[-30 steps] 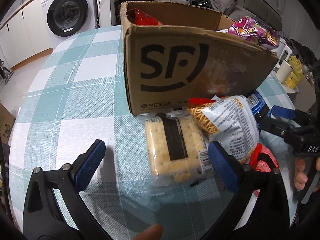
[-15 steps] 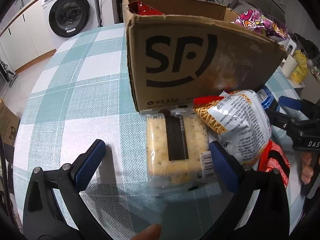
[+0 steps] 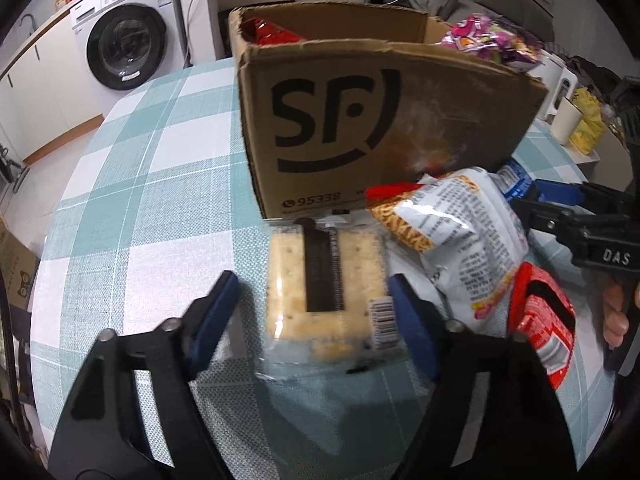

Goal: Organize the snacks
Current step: 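Grasp the clear cracker pack with the left gripper while the right gripper grasps the blue biscuit pack, then lift both held packs and carry them over the cardboard box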

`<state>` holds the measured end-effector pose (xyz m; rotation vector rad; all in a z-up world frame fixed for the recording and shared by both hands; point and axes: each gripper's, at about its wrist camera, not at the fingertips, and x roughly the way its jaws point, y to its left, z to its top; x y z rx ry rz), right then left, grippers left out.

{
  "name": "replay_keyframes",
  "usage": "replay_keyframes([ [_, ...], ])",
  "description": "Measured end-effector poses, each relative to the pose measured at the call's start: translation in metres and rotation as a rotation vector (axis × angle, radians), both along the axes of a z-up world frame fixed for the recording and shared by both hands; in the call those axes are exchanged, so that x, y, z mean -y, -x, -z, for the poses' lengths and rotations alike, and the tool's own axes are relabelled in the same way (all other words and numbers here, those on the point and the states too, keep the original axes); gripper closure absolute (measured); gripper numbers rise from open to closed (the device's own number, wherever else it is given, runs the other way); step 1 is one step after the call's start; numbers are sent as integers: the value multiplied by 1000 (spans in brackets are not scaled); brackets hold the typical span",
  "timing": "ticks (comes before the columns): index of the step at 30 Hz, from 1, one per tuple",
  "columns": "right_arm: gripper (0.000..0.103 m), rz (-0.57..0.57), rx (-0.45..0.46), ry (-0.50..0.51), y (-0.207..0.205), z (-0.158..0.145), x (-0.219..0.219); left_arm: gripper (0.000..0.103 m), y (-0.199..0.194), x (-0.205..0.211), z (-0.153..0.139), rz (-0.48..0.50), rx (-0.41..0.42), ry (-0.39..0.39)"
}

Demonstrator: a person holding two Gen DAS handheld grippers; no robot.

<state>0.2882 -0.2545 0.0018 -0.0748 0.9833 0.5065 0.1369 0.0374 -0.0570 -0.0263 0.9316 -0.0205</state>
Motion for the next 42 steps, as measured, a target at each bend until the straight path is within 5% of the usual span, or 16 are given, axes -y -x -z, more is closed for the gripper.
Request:
replay_keyframes([
  [2,35,-8,-1,-19,1,-1,0,47,2,2,-2,17,9,1],
  [11,52,-23,2,-30,9,-2,0,48,9,7,-5,38,16,27],
  [27,55,-13,46,-71,25,-22,13,48,34,-6,-28,-5,74,78],
  [42,55,-28,132,-117,51,-67,17,48,66,-10,-82,-13,177,93],
])
